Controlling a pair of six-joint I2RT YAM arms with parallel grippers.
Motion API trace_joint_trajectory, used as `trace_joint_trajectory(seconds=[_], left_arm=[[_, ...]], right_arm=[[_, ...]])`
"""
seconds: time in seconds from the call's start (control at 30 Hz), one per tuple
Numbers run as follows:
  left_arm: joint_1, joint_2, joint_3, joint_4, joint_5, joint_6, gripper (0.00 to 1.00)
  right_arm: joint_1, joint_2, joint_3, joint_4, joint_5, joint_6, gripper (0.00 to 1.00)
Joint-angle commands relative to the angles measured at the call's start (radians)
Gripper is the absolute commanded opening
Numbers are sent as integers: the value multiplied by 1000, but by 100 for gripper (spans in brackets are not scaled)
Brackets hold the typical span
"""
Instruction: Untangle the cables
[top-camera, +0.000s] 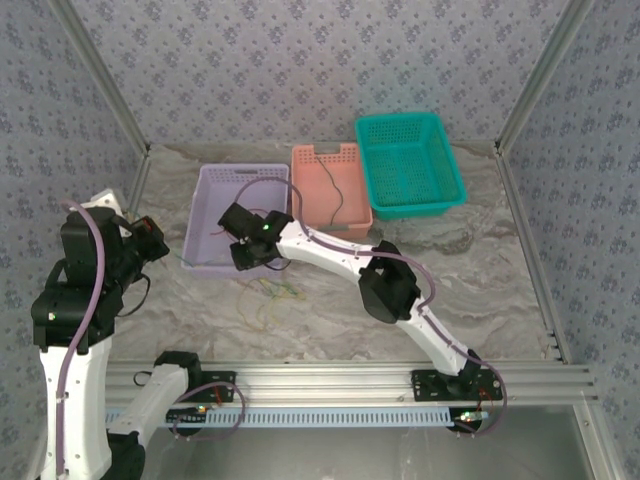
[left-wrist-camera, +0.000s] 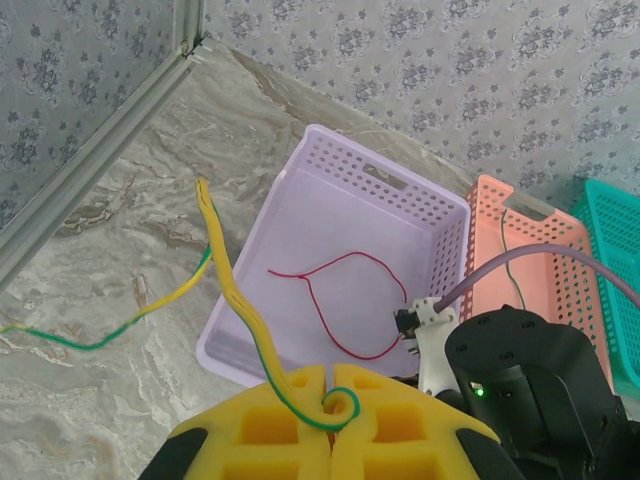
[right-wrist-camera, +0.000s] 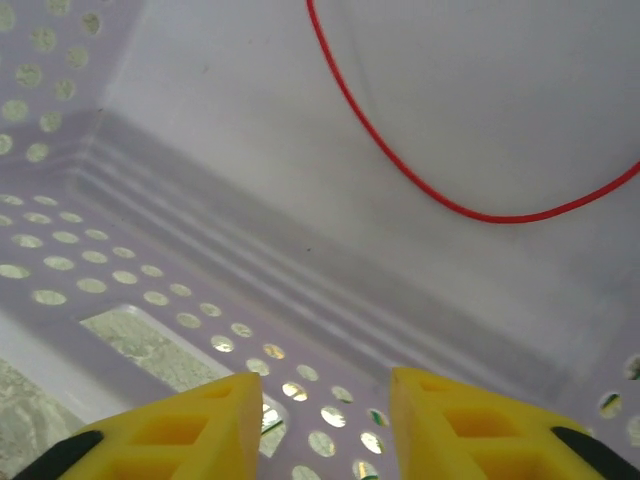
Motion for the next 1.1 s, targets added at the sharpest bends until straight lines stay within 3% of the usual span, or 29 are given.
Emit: trace_joint_trajectory(seconds=[0.0,0.17,0.3,0.6,1.07], left_arm=[[6,-11,36,-19,9,7,0],[7,11,41,-10,18,22,0],[6,31,51,3,11,36,0],[6,43,60,10,9,47,0],[7,43,71,8,32,40,0]], right_arm=[[-32,-39,20,7,100,-37,48],[-89,117,231,9,96,-151,57],[-111,226,371,43,-34,-259,59],[-134,317,394,145,-253,-376,57],[-124,406,434,156,-206,-401,55]])
